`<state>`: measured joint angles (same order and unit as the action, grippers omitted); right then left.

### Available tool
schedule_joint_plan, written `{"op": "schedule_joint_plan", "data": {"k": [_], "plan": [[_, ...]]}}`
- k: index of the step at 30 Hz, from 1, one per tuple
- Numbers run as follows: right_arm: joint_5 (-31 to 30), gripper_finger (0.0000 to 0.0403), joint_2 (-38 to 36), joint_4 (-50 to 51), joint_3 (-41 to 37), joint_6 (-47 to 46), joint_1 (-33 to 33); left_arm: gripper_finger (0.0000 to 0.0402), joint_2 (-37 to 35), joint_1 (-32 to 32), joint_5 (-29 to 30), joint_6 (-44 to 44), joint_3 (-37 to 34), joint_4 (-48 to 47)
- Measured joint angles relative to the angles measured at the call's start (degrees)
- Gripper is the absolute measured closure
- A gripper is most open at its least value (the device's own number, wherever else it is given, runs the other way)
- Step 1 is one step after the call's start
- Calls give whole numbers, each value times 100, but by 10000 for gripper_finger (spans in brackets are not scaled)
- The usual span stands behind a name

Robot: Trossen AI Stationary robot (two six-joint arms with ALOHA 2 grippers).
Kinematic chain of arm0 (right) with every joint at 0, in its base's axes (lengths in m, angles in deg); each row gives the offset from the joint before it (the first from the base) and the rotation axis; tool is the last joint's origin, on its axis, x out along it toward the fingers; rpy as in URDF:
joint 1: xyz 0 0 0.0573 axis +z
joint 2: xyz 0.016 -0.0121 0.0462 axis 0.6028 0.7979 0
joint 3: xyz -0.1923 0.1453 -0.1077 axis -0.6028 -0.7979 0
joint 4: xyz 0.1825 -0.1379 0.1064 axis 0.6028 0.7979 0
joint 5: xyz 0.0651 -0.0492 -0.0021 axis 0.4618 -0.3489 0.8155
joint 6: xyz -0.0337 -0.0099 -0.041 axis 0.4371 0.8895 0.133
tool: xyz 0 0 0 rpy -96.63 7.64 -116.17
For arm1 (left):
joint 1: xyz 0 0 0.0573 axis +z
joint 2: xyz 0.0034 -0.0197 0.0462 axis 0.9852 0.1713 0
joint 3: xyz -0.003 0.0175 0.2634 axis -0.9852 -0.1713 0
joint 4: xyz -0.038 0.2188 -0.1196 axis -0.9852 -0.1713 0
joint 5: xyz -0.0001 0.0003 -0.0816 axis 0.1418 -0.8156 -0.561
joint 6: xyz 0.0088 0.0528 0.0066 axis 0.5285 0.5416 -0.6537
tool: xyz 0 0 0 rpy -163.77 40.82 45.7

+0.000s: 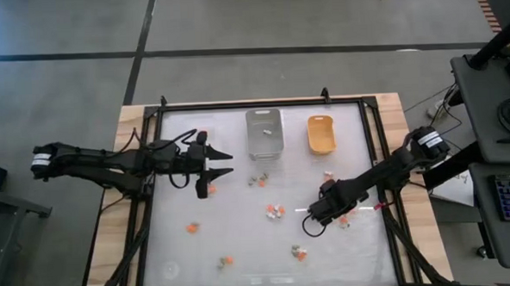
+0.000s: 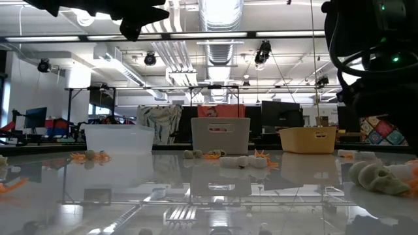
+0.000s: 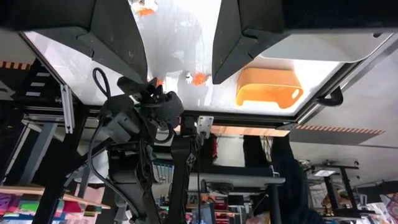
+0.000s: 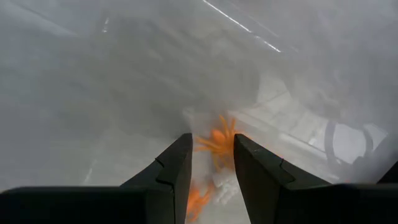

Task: Sort Halloween decoration
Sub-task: Put the orange spider toy into the transparent white bin

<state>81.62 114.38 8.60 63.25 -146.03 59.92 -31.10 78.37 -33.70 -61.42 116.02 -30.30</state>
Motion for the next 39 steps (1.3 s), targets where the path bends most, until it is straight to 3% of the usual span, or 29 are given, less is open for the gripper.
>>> {"op": "schedule_joint_plan", "data": {"k": [8, 23, 32, 39], "plan": [[-153, 303, 24, -42, 17, 118, 2, 237, 2, 0, 0, 1, 1, 11], [-385, 390, 26, -83, 50, 251, -2, 237, 6, -1, 0, 1, 1, 12], [-364, 394, 2, -102, 142, 453, 0, 237, 6, 0, 0, 1, 1, 12], [-726, 394, -244, -112, 380, 675, 0, 237, 6, -1, 0, 1, 1, 12]]}}
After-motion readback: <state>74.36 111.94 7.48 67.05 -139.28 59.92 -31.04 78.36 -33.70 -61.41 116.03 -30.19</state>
